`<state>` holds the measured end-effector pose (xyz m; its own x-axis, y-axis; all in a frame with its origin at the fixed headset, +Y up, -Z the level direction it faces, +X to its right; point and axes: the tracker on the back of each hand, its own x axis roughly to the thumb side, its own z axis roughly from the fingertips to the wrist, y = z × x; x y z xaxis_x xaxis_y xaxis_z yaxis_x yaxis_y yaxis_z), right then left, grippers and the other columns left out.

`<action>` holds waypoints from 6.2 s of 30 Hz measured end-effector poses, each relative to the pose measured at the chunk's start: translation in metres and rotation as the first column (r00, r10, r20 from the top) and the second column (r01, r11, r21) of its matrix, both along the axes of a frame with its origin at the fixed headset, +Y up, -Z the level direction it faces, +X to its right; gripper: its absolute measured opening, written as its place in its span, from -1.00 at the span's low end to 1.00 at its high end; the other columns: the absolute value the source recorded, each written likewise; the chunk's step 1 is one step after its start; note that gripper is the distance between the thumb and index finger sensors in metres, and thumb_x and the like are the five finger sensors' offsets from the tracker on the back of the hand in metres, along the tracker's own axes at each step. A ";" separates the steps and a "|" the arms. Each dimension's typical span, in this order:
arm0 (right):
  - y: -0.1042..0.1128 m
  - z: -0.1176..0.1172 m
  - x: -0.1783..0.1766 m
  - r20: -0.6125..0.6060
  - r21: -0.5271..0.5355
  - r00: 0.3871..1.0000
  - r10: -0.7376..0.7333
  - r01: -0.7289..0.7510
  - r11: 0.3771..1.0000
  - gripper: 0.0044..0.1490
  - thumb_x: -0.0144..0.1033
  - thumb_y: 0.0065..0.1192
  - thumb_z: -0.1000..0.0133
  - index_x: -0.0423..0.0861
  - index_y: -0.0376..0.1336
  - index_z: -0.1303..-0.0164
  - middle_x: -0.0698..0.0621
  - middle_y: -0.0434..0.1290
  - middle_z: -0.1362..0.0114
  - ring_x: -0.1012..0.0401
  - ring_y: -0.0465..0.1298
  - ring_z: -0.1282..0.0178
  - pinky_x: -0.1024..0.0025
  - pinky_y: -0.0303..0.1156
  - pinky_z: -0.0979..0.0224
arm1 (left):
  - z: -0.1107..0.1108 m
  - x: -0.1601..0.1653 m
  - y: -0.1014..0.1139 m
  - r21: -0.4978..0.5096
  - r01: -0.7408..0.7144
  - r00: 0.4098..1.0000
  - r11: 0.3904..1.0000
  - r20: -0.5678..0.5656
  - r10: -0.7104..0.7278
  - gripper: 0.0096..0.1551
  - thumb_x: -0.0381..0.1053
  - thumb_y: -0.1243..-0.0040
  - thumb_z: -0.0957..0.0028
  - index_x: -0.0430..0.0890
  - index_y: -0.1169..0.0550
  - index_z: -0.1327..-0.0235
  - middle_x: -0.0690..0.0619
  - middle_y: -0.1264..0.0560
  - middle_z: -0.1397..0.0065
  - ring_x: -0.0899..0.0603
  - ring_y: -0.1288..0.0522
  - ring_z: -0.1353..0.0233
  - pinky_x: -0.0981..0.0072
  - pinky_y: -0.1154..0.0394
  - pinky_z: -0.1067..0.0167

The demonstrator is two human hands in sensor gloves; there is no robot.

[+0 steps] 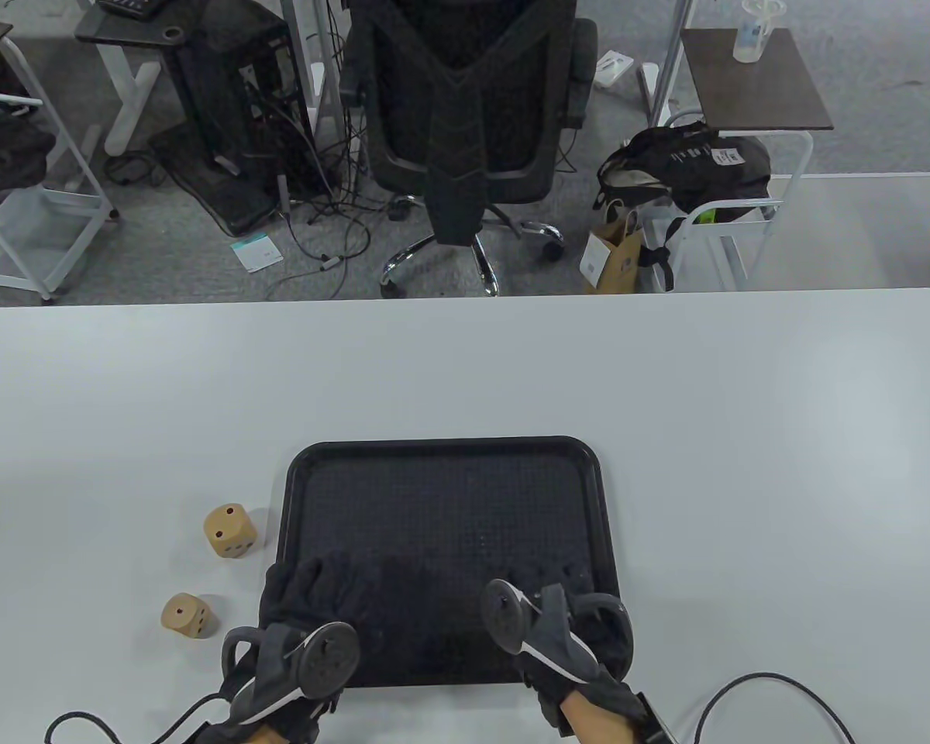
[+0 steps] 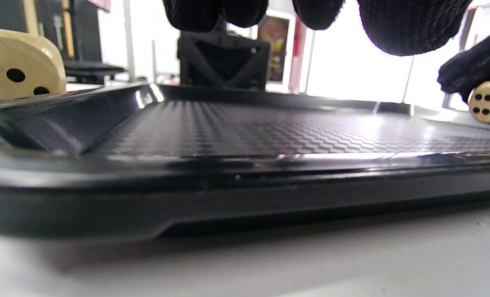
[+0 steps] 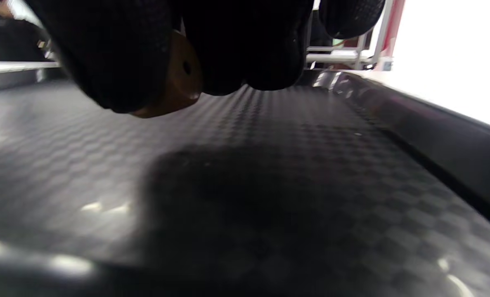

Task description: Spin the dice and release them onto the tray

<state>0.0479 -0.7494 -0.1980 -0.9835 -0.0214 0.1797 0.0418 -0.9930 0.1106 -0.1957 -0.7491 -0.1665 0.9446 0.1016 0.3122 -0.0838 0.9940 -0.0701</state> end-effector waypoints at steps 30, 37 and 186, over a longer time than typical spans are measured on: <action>0.030 -0.007 0.067 0.347 0.194 0.885 -0.310 0.256 0.947 0.03 0.35 0.08 0.15 0.28 -0.02 -0.57 0.08 0.07 -0.70 0.00 0.13 -0.69 -0.21 -0.04 -0.70 | 0.000 -0.003 -0.001 -0.014 -0.004 1.000 1.000 0.012 0.004 -0.15 0.36 -0.08 0.04 0.18 -0.17 -0.53 -0.15 -0.02 -0.70 -0.41 -0.14 -0.64 -0.50 0.14 -0.53; 0.027 0.010 0.092 0.349 0.242 0.880 -0.323 0.248 0.938 0.09 0.33 0.15 0.16 0.32 -0.14 -0.58 0.14 -0.12 -0.75 0.04 -0.04 -0.76 -0.21 -0.12 -0.74 | -0.002 -0.004 -0.001 -0.012 -0.008 1.000 1.000 0.002 0.008 -0.15 0.36 -0.08 0.04 0.17 -0.17 -0.53 -0.15 -0.02 -0.70 -0.42 -0.14 -0.64 -0.50 0.13 -0.53; 0.011 0.028 0.130 0.363 0.190 0.815 -0.452 0.411 0.892 0.05 0.36 0.05 0.17 0.25 -0.06 -0.57 0.06 0.01 -0.71 0.00 0.09 -0.69 -0.19 0.04 -0.66 | -0.093 -0.145 -0.012 -0.081 -0.065 0.904 0.995 -0.427 0.024 -0.08 0.31 -0.23 0.14 0.10 -0.21 -0.49 -0.14 -0.33 -0.51 -0.36 -0.43 -0.42 -0.38 -0.11 -0.51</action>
